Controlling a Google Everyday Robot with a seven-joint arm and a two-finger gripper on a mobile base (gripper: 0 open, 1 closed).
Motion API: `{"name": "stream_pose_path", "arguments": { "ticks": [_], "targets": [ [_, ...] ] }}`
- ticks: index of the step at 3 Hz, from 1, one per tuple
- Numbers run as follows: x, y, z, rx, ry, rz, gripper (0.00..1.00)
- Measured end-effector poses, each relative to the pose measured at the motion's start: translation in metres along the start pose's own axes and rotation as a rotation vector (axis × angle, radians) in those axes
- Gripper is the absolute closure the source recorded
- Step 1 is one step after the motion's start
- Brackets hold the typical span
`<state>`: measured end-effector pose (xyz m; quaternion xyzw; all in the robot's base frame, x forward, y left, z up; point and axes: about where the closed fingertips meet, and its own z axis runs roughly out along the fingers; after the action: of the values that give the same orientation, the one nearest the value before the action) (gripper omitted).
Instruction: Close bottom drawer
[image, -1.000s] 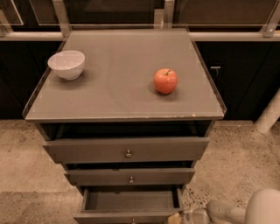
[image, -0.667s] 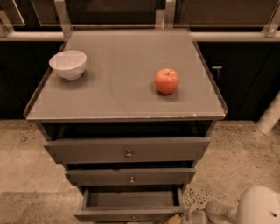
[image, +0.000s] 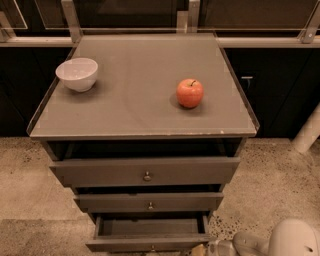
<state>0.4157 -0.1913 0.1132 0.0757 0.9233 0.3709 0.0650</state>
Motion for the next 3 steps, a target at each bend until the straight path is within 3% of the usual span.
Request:
{"name": "stream_pose_path", "arguments": {
  "ticks": [1, 2, 3],
  "targets": [
    [-0.006, -0.002, 0.004, -0.007, -0.024, -0.001, 1.00],
    [-0.031, 0.011, 0.011, -0.060, -0.116, -0.032, 1.00],
    [-0.040, 0.019, 0.013, -0.083, -0.154, -0.052, 1.00]
  ]
}}
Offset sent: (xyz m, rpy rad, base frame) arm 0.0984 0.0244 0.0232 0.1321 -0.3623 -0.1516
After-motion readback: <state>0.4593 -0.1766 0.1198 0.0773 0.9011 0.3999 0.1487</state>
